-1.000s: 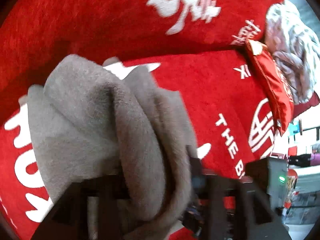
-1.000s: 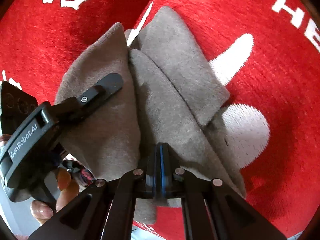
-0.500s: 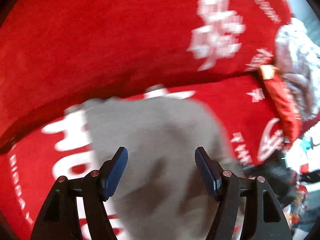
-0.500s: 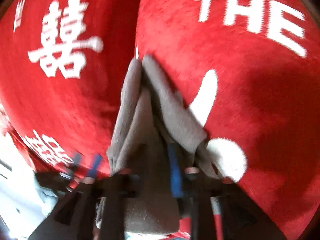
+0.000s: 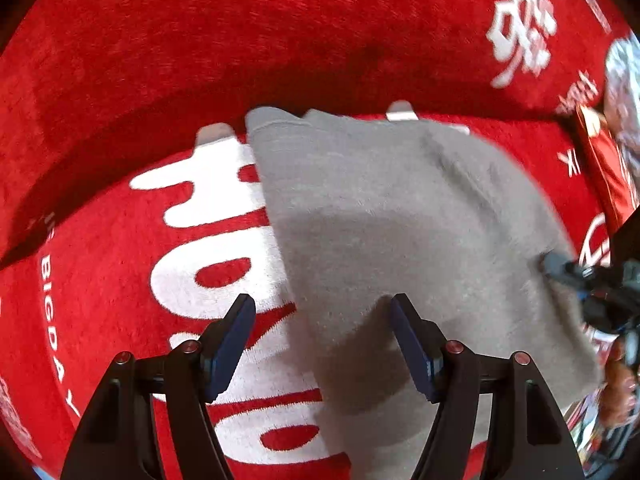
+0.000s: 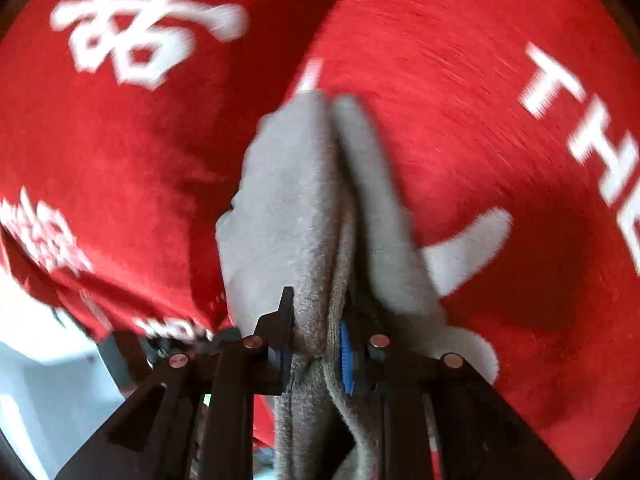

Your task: Fold small clothes

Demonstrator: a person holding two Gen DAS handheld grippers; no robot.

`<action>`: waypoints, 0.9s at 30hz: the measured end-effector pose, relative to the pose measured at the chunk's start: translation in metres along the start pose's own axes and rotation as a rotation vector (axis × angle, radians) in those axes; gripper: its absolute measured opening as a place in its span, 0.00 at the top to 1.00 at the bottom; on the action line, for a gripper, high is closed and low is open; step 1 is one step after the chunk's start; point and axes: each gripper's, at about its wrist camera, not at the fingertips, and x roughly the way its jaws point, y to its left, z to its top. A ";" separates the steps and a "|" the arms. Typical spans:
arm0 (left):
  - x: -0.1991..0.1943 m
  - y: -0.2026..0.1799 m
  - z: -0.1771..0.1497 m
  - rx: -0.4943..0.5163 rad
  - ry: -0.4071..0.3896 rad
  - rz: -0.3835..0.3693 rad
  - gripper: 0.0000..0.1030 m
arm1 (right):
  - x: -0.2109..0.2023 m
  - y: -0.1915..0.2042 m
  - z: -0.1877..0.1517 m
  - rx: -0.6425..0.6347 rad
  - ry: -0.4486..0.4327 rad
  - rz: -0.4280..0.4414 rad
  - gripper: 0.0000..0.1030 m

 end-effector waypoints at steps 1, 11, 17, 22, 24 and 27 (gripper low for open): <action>0.004 0.000 -0.002 0.024 0.010 0.004 0.30 | -0.006 0.005 -0.004 -0.030 -0.009 0.002 0.81; -0.001 0.011 -0.013 0.049 0.025 0.012 0.17 | -0.004 -0.004 -0.011 0.003 -0.055 -0.200 0.76; -0.022 0.014 -0.024 0.039 0.015 0.014 0.17 | -0.037 0.034 -0.028 -0.169 -0.101 -0.389 0.77; -0.013 -0.006 -0.044 0.071 0.041 0.014 0.17 | -0.034 0.069 -0.063 -0.323 -0.028 -0.359 0.78; -0.001 -0.015 -0.058 0.090 0.055 0.032 0.17 | -0.023 0.071 -0.075 -0.376 0.012 -0.383 0.78; 0.010 -0.017 -0.075 0.092 0.066 0.039 0.17 | -0.007 0.052 -0.080 -0.369 0.036 -0.448 0.79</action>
